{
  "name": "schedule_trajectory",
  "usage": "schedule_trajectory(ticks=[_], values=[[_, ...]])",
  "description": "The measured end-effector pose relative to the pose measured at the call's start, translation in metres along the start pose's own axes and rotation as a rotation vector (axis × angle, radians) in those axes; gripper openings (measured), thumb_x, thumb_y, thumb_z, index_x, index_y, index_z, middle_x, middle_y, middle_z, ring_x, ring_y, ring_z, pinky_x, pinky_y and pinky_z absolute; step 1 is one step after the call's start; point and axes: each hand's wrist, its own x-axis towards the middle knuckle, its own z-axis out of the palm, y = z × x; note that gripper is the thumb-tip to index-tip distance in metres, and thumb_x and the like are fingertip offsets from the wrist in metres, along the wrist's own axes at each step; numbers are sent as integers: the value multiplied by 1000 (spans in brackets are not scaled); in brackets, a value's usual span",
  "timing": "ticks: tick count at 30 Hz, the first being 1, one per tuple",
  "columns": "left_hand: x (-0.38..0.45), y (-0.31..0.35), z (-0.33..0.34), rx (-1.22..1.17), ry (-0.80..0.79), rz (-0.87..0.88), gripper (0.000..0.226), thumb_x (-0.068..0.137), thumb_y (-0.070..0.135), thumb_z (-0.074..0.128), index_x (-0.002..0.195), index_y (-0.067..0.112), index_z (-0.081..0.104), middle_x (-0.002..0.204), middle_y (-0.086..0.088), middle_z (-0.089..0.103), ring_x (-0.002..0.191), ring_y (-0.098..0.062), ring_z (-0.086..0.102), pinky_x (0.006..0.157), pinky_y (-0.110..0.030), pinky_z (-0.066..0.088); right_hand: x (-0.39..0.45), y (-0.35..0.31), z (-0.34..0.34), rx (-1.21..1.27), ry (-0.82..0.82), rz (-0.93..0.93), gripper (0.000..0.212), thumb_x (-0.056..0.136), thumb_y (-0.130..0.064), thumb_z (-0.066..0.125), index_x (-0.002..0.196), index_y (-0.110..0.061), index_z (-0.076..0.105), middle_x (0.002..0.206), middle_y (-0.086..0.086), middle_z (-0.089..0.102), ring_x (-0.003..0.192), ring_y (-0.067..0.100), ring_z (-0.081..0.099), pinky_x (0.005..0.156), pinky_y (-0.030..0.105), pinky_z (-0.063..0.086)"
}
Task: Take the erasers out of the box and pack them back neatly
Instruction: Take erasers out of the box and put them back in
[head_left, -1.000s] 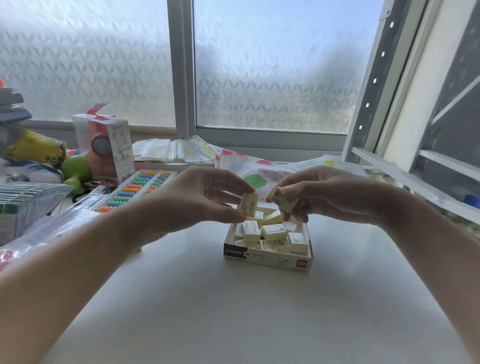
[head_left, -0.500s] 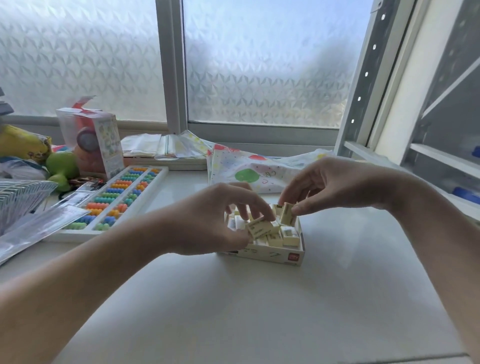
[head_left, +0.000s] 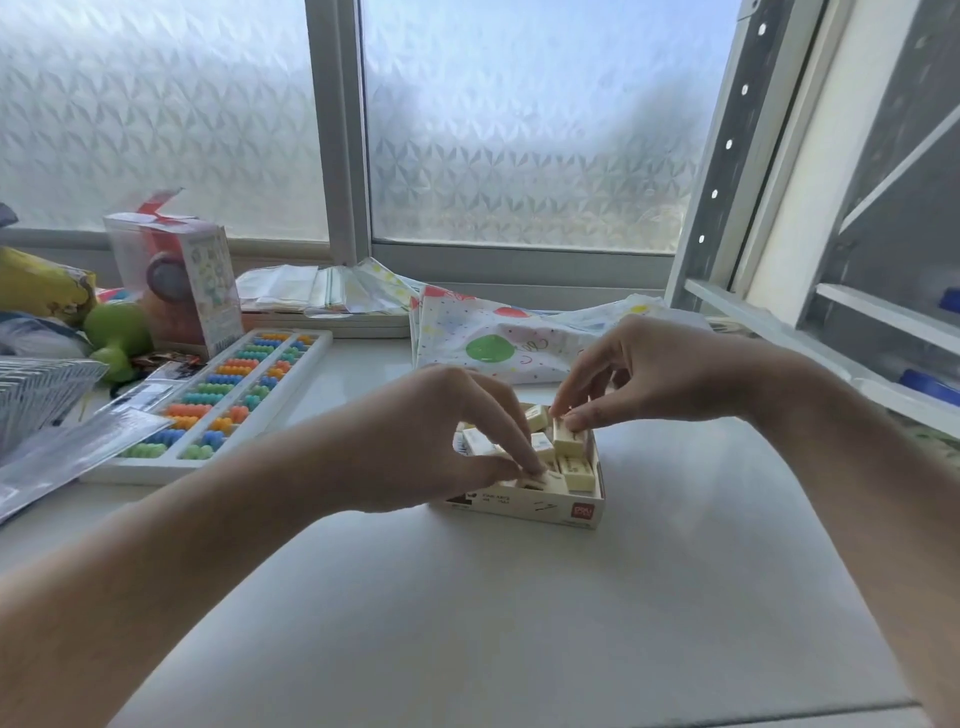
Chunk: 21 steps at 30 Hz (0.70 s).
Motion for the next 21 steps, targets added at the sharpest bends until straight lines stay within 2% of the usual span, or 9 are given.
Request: schedule_trajectory(ticks=[2,5,9,11,13,15,18,20,21], values=[[0,-1,0,-1,2,-5,15,87,23,76,94,35,82,98,15,67,99,-4,62,88,-25,47,0,0,1,26,5,-2,14,85,-31,83,99,-30,84,83,-21,80,71,-10,69,63,3,45],[0,-2,-2,17,-10,-15,18,91,22,72,93,36,82,100,16,62,95,-2,57,81,-20,46,0,-1,3,69,42,10,14,87,-31,81,101,-28,83,85,-20,80,79,-7,73,68,6,50],[0,-6,-4,34,-42,-23,27,95,17,66,93,39,82,106,22,60,90,-5,56,77,-22,48,1,-6,4,54,178,6,11,90,-30,77,99,-27,83,87,-12,81,83,4,75,74,18,59],[-1,-8,-12,22,-32,-19,29,96,16,65,93,39,82,108,23,61,93,-1,58,78,-17,45,0,-13,7,62,233,-25,10,91,-28,76,98,-27,83,86,-10,80,81,5,72,71,16,56],[-4,-15,-28,25,47,-16,27,95,17,66,94,40,81,108,21,65,96,1,61,80,-13,44,1,-22,11,74,281,-62,10,91,-25,76,98,-26,82,86,-9,79,79,4,70,67,12,52],[-10,-28,-50,22,158,-42,25,92,16,69,95,38,81,105,17,68,95,-2,64,76,-12,47,4,-35,18,79,301,-103,9,91,-24,75,97,-26,82,86,-7,78,78,7,69,64,15,51],[-22,-51,-78,55,337,-130,23,90,11,72,92,32,81,87,23,71,75,6,63,68,-4,43,15,-65,37,100,268,-196,8,90,-21,76,95,-22,82,79,-9,73,72,-1,64,64,11,45],[-27,-65,-89,151,456,-206,20,89,11,73,89,29,81,72,30,69,66,11,60,64,1,39,25,-88,53,63,214,-244,9,90,-26,77,97,-23,82,82,-13,71,77,-3,64,70,9,43],[-29,-70,-91,211,493,-242,17,89,13,72,90,28,81,69,28,70,66,11,61,65,2,39,30,-99,62,25,179,-260,12,91,-31,76,100,-26,81,87,-14,71,83,-2,64,72,10,43]])
